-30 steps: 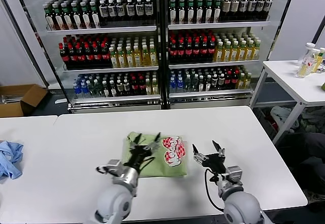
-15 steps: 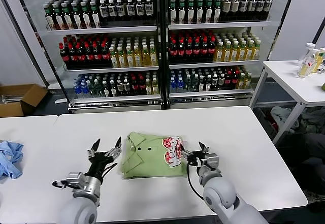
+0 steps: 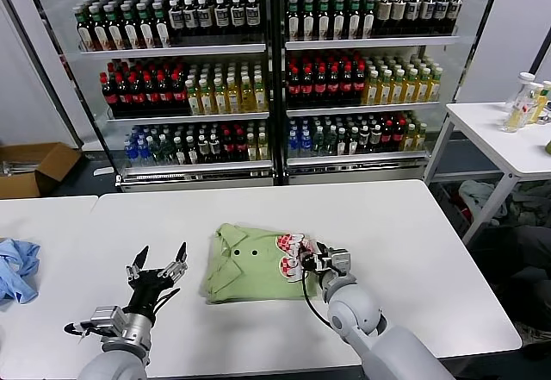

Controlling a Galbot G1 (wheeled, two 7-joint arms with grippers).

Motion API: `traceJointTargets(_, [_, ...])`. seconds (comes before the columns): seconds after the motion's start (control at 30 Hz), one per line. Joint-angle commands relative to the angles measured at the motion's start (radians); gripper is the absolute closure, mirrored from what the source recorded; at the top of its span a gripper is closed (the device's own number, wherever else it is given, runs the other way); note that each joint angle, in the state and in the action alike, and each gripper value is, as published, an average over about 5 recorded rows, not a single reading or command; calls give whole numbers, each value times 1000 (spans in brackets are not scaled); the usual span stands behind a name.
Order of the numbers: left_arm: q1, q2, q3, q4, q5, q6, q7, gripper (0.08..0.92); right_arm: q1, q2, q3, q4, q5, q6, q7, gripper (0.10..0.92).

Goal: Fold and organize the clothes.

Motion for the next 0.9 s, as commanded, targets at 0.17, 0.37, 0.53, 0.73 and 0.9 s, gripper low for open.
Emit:
traceJointTargets(0.17, [25, 8, -19, -10, 7, 3, 2, 177, 65, -22, -29, -80, -17, -1, -14, 718])
traceJointTargets(0.37, [23, 5, -18, -1, 9, 5, 4, 177, 94, -45, -52, -139, -100, 76, -40, 885])
traceJointTargets(0.53, [16, 2, -15, 7, 9, 6, 4, 177, 113, -49, -60, -158, -104, 91, -70, 920])
traceJointTargets(0.73, [14, -1, -14, 1, 12, 5, 5, 177, 69, -65, -10, -46, -146, 211, -144, 920])
traceJointTargets(0.9, [15, 5, -17, -9, 19, 3, 8, 177, -43, -117, 81, 73, -303, 343, -202, 917])
